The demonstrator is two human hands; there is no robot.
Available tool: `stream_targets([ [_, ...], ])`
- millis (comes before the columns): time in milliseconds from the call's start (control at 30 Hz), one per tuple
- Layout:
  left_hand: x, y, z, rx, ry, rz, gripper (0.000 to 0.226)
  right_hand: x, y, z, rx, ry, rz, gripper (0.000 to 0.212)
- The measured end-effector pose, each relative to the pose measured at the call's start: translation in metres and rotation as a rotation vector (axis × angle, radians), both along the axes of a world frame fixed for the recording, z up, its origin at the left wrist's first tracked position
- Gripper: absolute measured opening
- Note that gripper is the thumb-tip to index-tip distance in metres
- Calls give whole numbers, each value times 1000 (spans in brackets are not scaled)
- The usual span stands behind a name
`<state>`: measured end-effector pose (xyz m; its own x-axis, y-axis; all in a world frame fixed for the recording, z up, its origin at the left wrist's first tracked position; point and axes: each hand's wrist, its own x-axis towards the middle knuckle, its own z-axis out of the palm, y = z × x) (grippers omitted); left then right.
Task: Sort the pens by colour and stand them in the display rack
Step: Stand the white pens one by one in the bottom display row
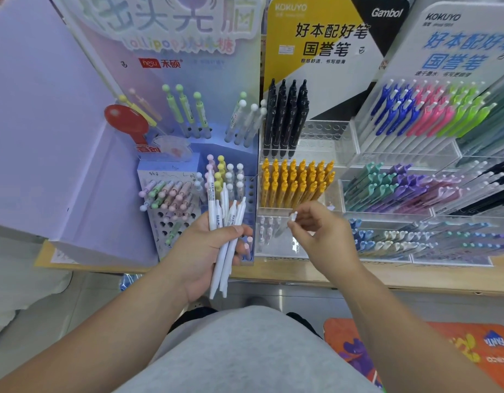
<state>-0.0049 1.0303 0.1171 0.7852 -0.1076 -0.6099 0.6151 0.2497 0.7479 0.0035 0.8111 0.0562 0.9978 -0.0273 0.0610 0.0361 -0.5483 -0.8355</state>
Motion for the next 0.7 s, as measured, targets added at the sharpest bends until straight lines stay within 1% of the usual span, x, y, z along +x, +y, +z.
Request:
stream_targets([
  [133, 0, 0, 3, -18, 4, 9, 31, 0, 1, -14, -147, -33, 65, 16],
  [267, -1, 1, 4, -7, 4, 12, 22, -2, 4, -30, -271, -47, 90, 18],
  [367, -2, 3, 4, -7, 17, 3, 16, -3, 9, -36, -281, -33, 72, 18],
  [467, -3, 3, 4, -4, 36, -25, 7, 0, 11, -40, -351, -49, 105, 19],
  [600, -4, 1, 4, -4, 40, -33, 6, -1, 13, -42, -395, -42, 115, 21],
  [700, -5, 1, 5, -19, 32, -51, 10, -1, 13, -34, -377, 25, 112, 24],
])
